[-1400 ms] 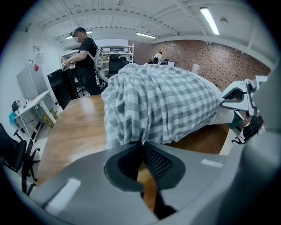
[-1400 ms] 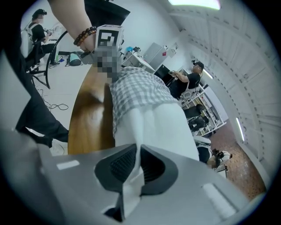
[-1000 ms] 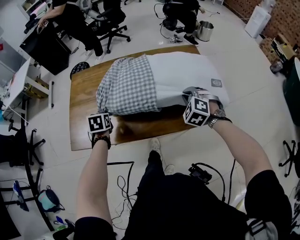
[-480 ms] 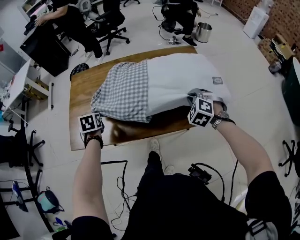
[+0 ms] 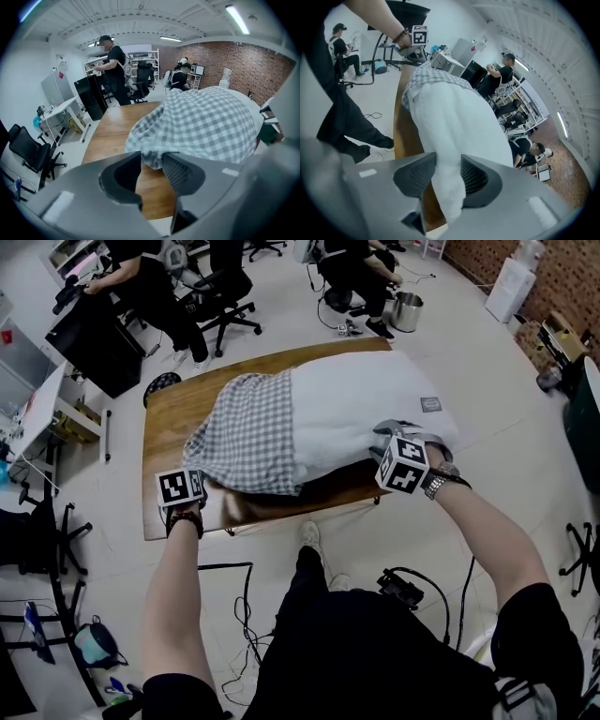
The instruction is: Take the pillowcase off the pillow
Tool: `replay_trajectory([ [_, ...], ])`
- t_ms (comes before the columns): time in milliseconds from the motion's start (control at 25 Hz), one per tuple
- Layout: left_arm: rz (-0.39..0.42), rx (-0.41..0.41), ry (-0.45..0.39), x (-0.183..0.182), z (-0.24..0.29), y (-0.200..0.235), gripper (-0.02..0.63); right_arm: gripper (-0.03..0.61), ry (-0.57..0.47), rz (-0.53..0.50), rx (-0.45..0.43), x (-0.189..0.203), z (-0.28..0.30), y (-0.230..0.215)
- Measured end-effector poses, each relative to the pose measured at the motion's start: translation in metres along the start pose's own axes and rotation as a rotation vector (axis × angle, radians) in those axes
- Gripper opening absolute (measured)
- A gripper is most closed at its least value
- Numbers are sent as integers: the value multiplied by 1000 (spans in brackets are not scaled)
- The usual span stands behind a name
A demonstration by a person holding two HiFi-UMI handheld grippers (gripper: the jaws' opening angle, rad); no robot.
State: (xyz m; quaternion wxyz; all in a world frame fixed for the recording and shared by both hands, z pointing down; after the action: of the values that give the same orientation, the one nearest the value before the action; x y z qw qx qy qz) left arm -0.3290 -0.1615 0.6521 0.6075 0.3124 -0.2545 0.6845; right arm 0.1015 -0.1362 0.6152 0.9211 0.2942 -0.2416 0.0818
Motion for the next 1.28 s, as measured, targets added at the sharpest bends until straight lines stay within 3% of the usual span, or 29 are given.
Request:
replay_trajectory([
  [120,2,-24,-29,2,-12,1,178,176,-50,16,-31,-9,-20,12],
  [320,40,-43,-92,1,-29,-13,179,176,-119,22,-18,-26,-43,22],
  [560,55,-47,-140,-27,-49,-18,193,176,-136,28,-11,-46,-54,10],
  [1280,177,227,-211,-139,-1,-105,224,178,-147,73,-39,-86,-17,-79],
])
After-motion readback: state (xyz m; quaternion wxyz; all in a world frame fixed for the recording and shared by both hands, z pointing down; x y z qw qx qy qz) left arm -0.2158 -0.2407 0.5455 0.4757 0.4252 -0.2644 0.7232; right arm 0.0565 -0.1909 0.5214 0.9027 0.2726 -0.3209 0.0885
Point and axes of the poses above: the fingertips, and each gripper's own axes: z forward along the fingers, y to its left, x out of its underside, the point moved 3 cm from there along -z, backward along the fingers, and after that the axes turned 7 degrees about -y, right-handed, at the moved point
